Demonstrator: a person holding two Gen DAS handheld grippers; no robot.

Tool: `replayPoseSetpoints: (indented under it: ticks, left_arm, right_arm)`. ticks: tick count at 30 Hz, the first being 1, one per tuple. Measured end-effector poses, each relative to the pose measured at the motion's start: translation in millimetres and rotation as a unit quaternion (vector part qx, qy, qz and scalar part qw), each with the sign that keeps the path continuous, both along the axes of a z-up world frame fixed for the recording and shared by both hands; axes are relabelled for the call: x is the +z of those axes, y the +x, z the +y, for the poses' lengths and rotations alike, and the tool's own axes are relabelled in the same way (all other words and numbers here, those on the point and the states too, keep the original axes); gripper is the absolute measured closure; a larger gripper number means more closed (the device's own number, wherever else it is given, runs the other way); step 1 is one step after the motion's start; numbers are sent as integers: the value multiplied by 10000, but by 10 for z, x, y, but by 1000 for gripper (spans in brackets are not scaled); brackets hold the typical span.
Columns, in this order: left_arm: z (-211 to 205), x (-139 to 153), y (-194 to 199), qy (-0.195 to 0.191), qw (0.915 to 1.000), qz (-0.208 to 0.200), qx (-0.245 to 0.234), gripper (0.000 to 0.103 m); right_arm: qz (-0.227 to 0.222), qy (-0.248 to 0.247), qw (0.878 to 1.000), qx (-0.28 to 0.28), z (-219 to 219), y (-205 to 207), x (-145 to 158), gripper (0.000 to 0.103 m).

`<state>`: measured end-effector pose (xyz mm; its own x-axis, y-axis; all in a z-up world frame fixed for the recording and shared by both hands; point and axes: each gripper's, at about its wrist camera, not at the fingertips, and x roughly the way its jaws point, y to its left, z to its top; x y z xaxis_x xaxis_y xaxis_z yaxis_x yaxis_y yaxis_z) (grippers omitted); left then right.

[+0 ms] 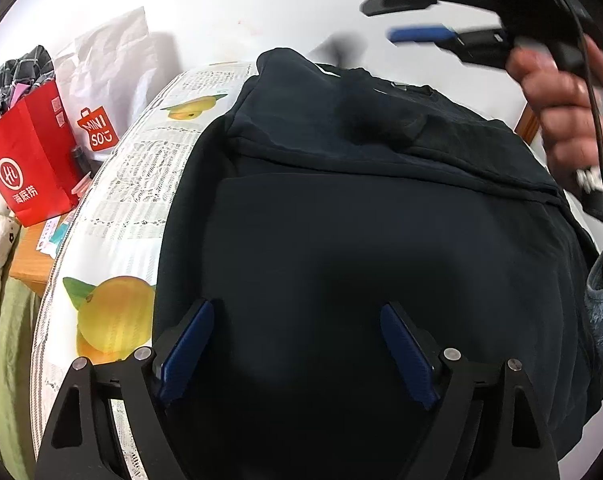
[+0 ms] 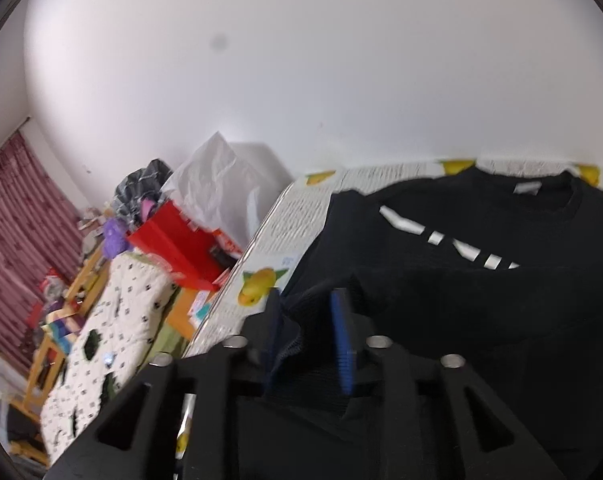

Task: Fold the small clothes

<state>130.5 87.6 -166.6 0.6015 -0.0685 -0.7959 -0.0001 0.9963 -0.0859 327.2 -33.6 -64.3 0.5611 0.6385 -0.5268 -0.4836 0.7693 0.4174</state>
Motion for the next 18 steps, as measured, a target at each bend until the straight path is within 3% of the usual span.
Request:
replayPoseSetpoints:
  ticks: [4,9,13,15,18]
  left_arm:
    - [28,47,26,-112,9999,90,-5,20]
    - [59,245,127,-370,9992,-16,-129,21]
    - [-57,371,313,132,9998,-87,-146,21]
    - [-131,396,459,404,9990,-73,-160,24]
    - [-202,407,690,517,9984,-33,-208,34]
  right_arm:
    - [-142,-235,9993,-242,-299,-131,-10,56]
    - [-338,-1275,9870,-916,-810,-353,-124,56]
    - [-349,-2202,9630,-1511,-1267,-527,-335,56]
    - [-167,-2437,9548,-1694,-1480,-587,-491,56]
    - [-32,-2703,9445,-1864,-1676,-677,-686,56]
